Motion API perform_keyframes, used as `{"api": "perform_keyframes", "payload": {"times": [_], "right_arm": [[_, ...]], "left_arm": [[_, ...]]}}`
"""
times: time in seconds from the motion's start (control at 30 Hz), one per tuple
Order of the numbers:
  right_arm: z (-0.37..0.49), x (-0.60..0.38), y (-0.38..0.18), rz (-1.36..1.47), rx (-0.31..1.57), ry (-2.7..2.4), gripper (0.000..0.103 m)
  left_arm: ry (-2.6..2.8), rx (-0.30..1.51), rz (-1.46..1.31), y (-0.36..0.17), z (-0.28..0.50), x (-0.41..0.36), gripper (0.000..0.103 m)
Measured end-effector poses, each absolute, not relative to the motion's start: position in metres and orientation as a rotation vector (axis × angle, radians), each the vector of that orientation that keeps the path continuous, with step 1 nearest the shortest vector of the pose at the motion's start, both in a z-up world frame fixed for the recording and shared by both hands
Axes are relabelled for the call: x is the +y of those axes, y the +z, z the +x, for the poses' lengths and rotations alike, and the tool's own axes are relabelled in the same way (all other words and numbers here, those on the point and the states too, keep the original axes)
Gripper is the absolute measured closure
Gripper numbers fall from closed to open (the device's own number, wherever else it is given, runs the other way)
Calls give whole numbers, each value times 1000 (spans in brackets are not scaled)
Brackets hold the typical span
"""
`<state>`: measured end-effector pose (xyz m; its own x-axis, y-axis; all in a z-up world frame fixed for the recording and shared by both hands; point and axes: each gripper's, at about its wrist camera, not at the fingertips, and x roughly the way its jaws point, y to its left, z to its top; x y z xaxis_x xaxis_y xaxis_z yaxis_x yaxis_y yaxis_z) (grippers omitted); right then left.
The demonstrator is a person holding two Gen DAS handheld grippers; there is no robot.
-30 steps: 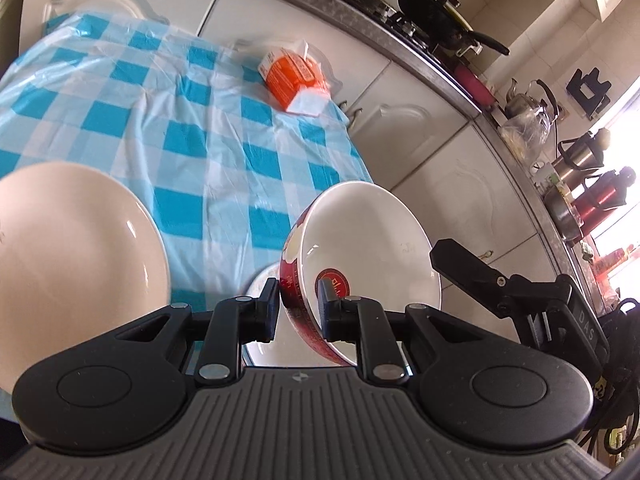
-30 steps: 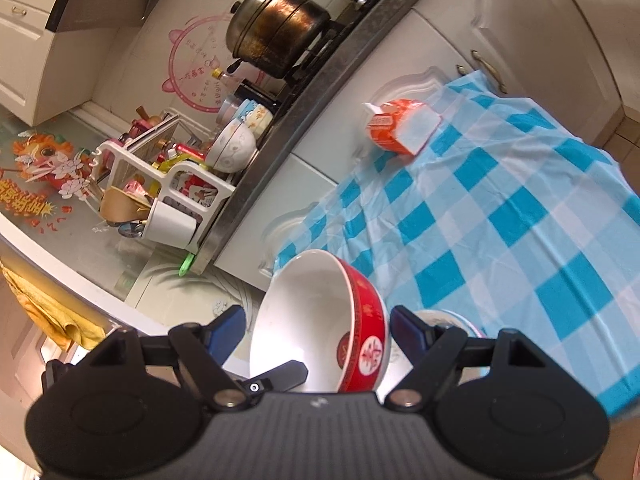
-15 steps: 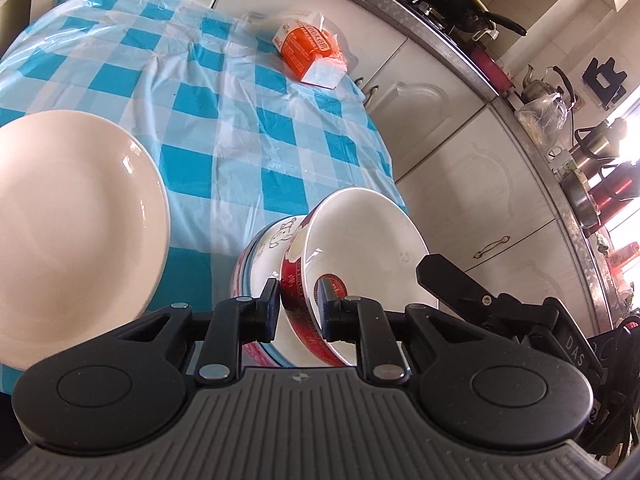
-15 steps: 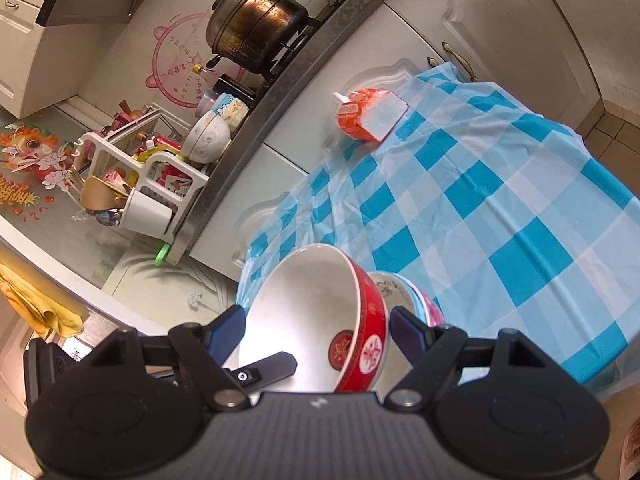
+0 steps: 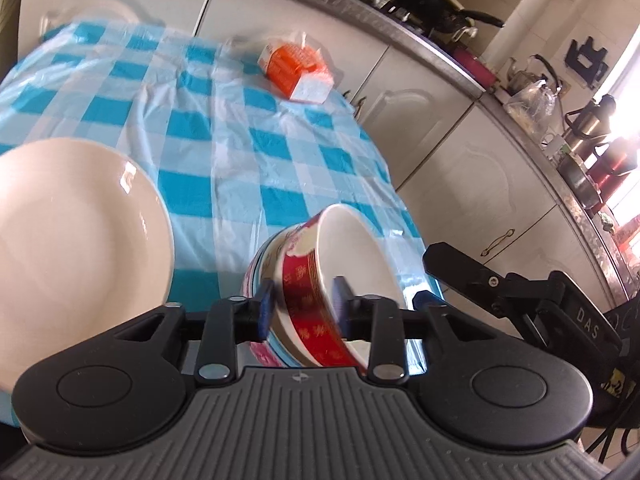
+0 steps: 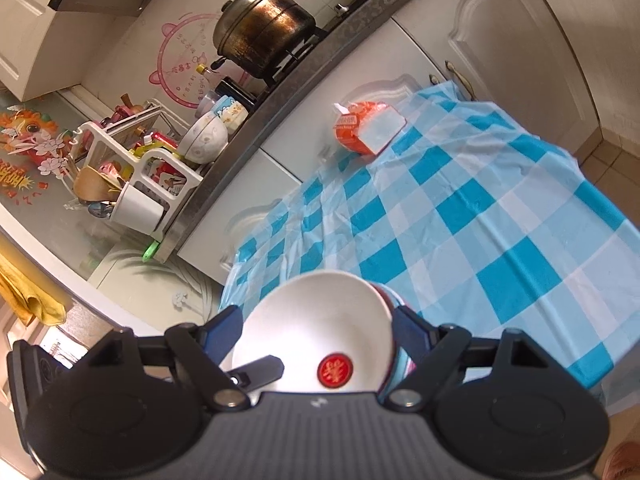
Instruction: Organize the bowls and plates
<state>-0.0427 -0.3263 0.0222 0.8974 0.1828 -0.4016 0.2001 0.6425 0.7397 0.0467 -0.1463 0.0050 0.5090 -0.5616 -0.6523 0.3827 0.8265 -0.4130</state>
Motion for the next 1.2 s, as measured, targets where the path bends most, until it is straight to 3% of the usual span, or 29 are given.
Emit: {"api": "perform_keyframes", "payload": {"times": [0.17, 0.63, 1.07, 1.2], "right_arm": [[-44, -330, 23, 892, 446, -3, 20], [-51, -323, 28, 806, 415, -40, 13], [-60, -274, 31, 590, 420, -63, 8], [-65, -259, 31, 559, 417, -65, 4]], "left_arm": [[-560, 763, -156, 13, 39, -143, 49], [-500, 743, -124, 3, 33, -132, 47], [-391, 674, -49, 8, -9, -93, 3], [-352, 658, -45, 12, -18, -79, 1]]}}
